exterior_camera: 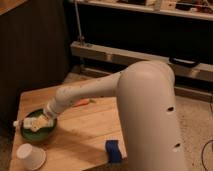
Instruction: Place the bottle in the ceramic bowl
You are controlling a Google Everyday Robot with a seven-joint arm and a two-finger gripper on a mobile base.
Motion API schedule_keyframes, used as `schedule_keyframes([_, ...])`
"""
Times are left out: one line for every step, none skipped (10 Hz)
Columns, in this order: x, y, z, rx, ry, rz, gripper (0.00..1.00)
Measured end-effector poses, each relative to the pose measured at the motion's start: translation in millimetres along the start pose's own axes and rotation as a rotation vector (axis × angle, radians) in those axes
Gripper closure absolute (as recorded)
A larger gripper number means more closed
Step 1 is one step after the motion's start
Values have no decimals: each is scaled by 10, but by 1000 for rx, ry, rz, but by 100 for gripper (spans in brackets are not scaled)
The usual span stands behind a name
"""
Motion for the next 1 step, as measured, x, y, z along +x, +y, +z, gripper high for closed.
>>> schedule_keyframes([-9,-6,38,17,15,16,20])
